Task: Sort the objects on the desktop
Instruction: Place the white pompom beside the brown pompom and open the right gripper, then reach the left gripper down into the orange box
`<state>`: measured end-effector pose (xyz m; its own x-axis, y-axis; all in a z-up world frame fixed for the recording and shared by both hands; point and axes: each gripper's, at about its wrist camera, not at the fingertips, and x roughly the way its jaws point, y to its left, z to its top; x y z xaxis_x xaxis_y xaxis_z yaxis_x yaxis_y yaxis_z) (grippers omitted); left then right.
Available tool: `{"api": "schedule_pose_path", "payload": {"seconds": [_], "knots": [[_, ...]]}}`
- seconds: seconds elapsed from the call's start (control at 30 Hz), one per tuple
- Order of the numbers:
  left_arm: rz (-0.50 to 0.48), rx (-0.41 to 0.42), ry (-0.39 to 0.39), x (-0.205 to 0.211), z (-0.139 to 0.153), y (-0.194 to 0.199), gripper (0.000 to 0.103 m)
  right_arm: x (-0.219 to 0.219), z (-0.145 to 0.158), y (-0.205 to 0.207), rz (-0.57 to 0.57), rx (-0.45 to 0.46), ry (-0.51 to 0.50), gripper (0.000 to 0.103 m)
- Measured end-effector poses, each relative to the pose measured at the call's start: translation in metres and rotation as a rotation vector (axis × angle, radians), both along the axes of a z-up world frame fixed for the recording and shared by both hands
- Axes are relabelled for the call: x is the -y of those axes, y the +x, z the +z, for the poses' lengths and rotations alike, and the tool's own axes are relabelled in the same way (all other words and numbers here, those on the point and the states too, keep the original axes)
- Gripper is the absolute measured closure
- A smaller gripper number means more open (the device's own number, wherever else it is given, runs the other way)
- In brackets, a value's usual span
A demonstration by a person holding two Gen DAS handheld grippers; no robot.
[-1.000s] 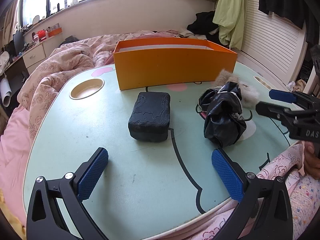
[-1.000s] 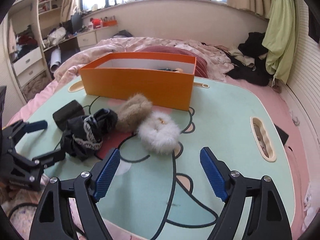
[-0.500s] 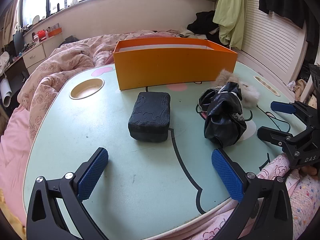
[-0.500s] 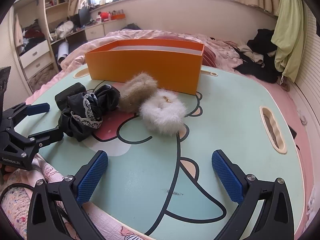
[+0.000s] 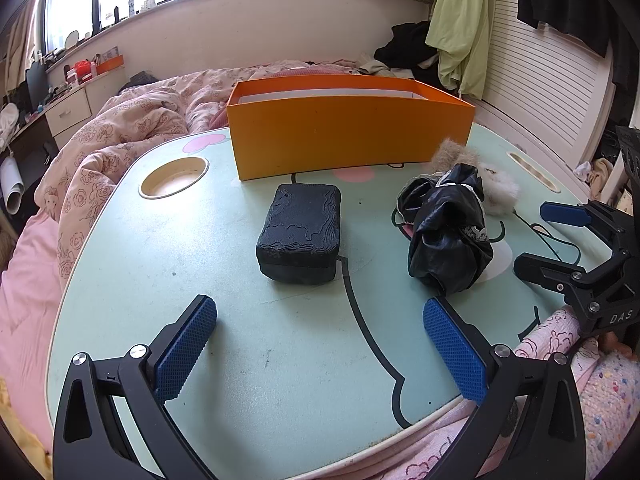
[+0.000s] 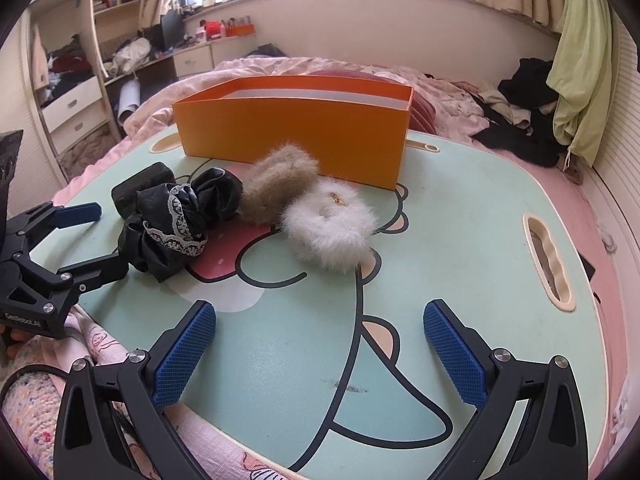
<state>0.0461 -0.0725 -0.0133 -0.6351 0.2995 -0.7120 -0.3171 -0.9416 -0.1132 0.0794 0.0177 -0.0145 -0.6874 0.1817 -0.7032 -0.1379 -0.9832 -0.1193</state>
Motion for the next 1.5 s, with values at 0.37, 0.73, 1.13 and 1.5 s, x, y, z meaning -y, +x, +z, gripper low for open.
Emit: {"api": "schedule_pose_path", "payload": {"seconds": [0.37,0.73,1.13,1.5], "knots": [[0.004,0.000,0.000,0.000,0.000,0.000,0.000,0.000,0.000,0.000,0.001,-0.001,0.000,0.000],[0.004,0.002,0.001,0.000,0.000,0.001,0.000,0.002,0.000,0.003,0.019,-0.003,-0.003,0.000],[0.006,0.006,-0.002,0.001,0.001,0.000,0.000,0.000,0.000,0.003,0.024,-0.029,0.000,0.000],[-0.022,-0.037,0.107,0.019,0.052,-0.002,0.000,-0.001,0.000,0.004,0.021,-0.033,0.000,0.000]]}}
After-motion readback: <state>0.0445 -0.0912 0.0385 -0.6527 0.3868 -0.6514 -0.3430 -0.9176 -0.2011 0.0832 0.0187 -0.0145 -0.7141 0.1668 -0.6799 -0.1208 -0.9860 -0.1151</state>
